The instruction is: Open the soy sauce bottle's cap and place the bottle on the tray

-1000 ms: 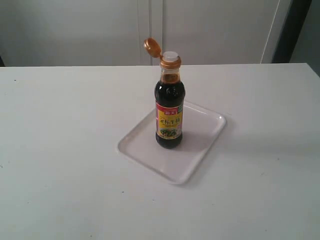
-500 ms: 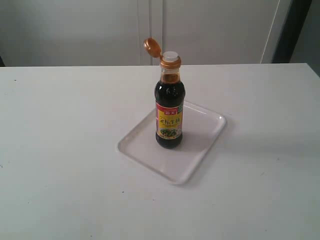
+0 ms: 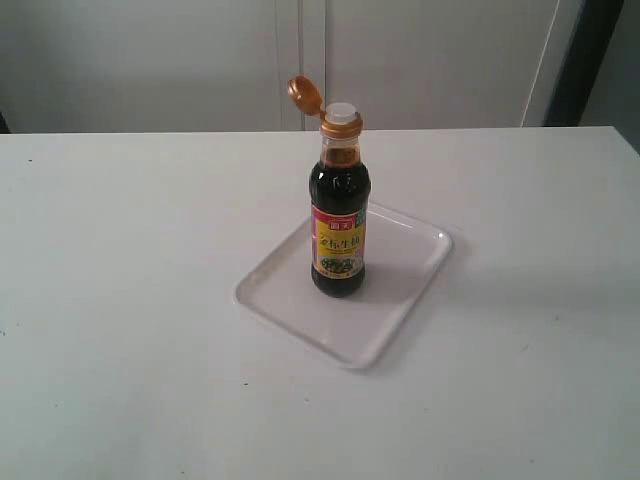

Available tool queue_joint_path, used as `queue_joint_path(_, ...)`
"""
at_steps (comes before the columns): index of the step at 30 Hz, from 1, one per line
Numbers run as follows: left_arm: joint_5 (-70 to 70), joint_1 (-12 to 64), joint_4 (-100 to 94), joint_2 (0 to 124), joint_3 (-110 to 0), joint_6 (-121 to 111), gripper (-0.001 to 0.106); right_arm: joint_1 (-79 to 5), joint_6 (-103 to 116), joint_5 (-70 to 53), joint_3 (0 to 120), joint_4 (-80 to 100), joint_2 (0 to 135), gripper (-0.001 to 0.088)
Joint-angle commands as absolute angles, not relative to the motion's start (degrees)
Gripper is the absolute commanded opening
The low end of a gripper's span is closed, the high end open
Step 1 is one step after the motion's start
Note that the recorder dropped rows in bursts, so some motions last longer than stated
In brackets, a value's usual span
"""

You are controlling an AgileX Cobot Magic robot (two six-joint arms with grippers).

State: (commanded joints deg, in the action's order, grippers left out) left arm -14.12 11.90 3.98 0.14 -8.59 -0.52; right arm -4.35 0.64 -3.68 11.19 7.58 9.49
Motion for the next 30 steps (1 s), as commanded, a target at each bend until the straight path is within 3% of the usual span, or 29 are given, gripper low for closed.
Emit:
queue_joint_path(15, -13.5, 9.2, 4.4, 0.0, -0.1, -0.6, 0.0, -4.4, 0.6, -3.7, 11.2, 7.6, 9.5, 0.0)
queue_joint_path(30, -13.1, 9.2, 4.4, 0.0, 0.0, 0.0, 0.0, -4.4, 0.6, -3.7, 11.2, 7.6, 9.5, 0.0)
